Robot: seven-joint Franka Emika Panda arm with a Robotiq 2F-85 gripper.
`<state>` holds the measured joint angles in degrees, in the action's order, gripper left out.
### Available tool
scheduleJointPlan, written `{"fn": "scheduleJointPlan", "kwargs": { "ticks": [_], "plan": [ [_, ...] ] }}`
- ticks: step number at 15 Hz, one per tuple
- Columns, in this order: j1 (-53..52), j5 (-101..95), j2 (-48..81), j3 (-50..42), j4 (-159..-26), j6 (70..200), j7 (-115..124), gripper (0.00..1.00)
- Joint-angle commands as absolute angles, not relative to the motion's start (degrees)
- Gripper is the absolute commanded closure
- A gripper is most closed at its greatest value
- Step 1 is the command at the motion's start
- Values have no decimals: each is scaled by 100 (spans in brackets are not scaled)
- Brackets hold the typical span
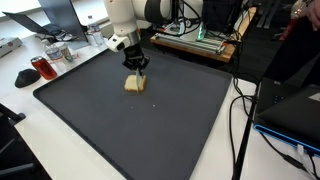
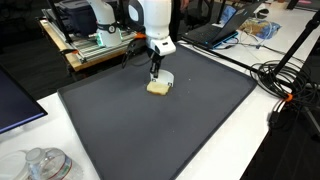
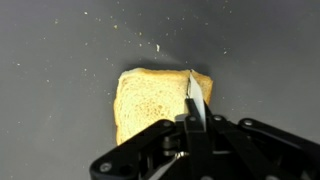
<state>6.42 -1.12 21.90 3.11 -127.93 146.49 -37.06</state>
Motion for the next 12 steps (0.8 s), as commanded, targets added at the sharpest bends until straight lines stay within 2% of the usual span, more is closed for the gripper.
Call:
{"fn": "scheduleJointPlan", "kwargs": {
  "ticks": [1, 12],
  "plan": [
    [575, -255, 3103, 320, -12484, 14837, -3508, 99],
    [743, -228, 2650, 261, -12746, 14403, -3607, 99]
  ]
}}
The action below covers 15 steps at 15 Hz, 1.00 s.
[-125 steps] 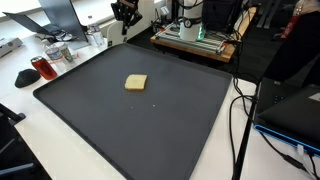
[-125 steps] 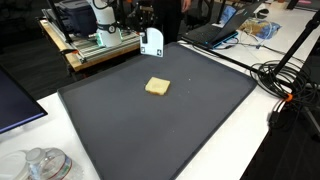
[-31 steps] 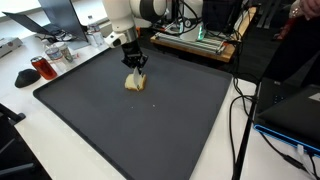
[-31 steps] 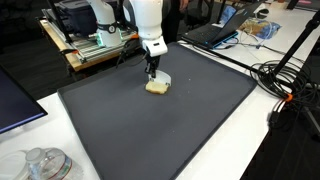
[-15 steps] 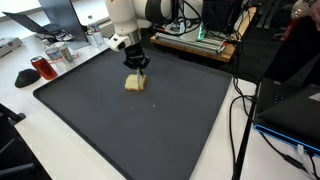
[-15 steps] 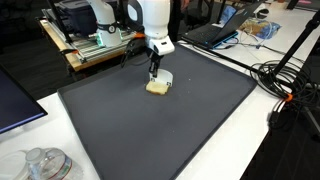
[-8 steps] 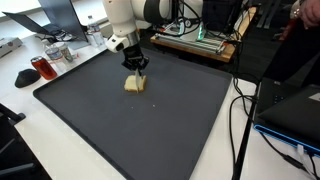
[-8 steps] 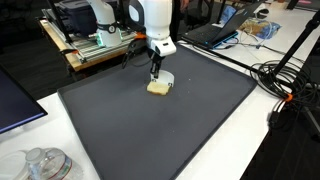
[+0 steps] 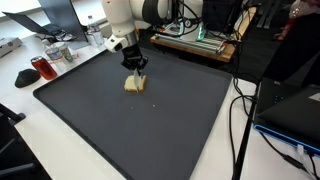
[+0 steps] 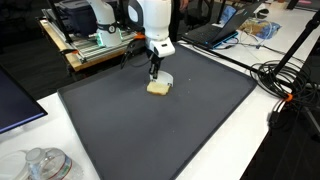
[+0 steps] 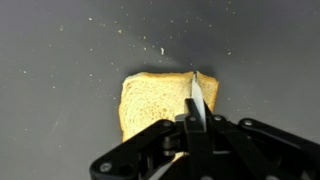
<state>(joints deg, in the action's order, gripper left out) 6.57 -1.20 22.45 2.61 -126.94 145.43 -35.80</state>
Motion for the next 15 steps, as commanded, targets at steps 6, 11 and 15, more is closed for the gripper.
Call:
{"fn": "scheduleJointPlan", "kwargs": {
  "ticks": [6, 11, 15],
  "plan": [
    [748, -107, 2366, 370, -12637, 13997, -3694, 99],
    [896, 218, 2263, 528, -12586, 13804, -3957, 99],
    [1080, 752, 2294, 685, -12440, 13362, -4438, 99]
  ]
}}
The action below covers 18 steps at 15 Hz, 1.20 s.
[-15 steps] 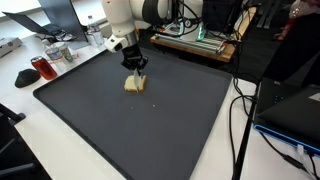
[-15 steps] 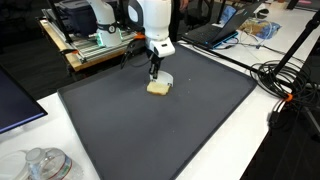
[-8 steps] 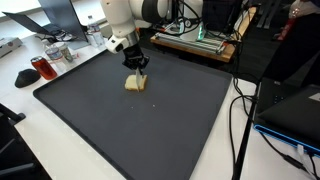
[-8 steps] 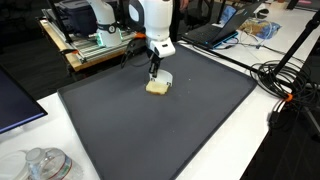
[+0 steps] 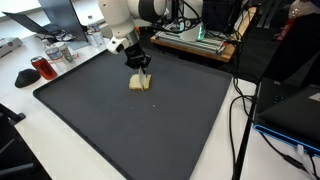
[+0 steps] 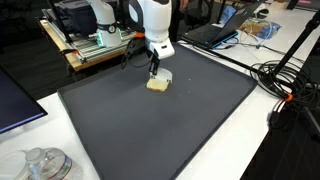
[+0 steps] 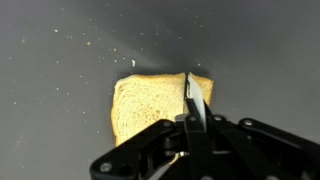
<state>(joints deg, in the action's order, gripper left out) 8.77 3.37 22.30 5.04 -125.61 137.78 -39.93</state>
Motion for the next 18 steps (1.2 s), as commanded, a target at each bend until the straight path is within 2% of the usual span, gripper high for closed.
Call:
{"fn": "scheduleJointPlan", "kwargs": {
  "ticks": [1, 6, 12, 18],
  "plan": [
    [1085, 835, 2299, 678, -12421, 13312, -4498, 99],
    [1112, 1139, 2271, 644, -12385, 13146, -4754, 99],
    [779, 369, 2253, 259, -12476, 13843, -4107, 99],
    [722, 64, 2055, 259, -12534, 13874, -3695, 99]
  ]
}}
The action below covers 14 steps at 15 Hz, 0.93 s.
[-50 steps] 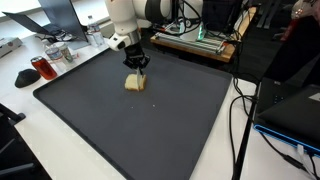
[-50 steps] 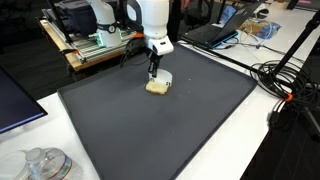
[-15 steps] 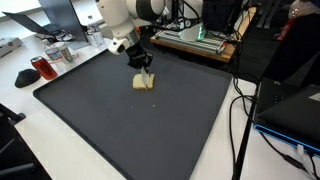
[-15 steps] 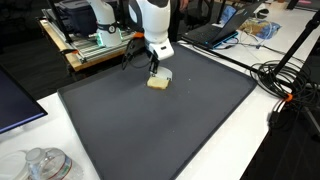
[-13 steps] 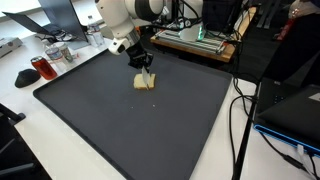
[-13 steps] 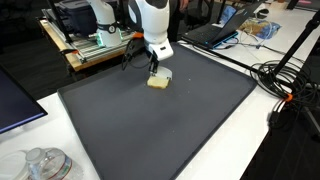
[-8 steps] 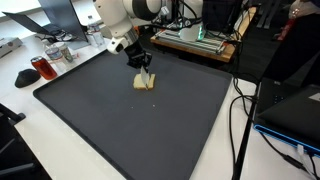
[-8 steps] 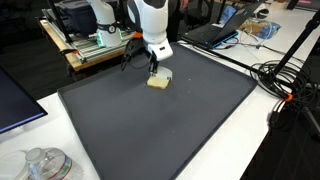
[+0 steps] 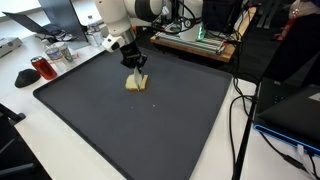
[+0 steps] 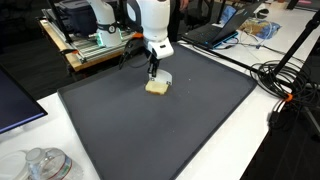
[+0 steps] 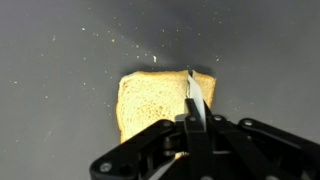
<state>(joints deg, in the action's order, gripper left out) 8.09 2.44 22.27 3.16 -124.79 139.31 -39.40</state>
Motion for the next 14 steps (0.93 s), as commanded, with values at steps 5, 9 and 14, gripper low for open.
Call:
{"fn": "scheduleJointPlan", "kwargs": {
  "ticks": [5, 9, 14],
  "plan": [
    [714, 121, 1693, 312, -12465, 13433, -3634, 99],
    [582, 24, 1403, 270, -12463, 13063, -3401, 99],
    [189, -648, 1197, 258, -12479, 12992, -2481, 99]
  ]
}}
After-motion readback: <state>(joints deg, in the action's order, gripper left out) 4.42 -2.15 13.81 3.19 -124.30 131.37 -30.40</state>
